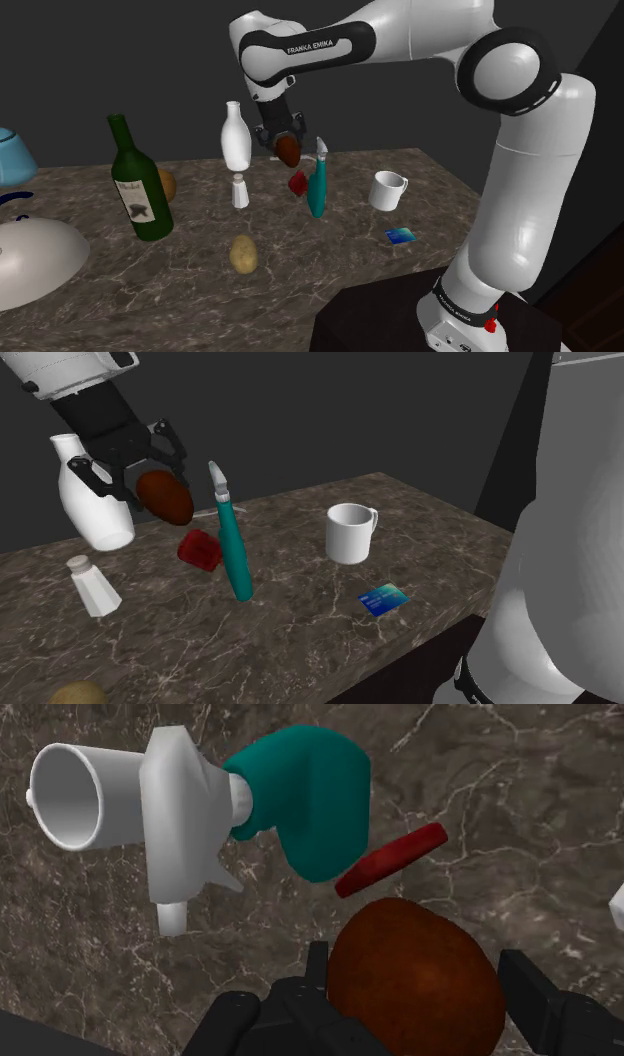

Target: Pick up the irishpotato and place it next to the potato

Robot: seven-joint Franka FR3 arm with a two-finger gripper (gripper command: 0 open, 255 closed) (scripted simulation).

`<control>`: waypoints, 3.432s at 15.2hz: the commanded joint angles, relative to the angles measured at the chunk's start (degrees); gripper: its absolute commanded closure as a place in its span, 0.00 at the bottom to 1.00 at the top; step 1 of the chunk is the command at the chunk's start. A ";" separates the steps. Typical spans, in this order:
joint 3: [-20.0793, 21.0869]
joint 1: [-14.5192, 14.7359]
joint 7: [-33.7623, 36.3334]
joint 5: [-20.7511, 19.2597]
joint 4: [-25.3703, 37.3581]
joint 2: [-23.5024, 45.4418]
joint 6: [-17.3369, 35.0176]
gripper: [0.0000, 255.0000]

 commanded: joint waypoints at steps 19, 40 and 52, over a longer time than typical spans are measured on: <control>3.65 21.26 16.93 -3.91 48.42 32.77 -18.84 1.00; 4.18 17.80 19.76 -3.53 27.50 30.36 -1.01 1.00; 4.23 17.58 20.09 -3.63 25.85 30.45 0.65 0.00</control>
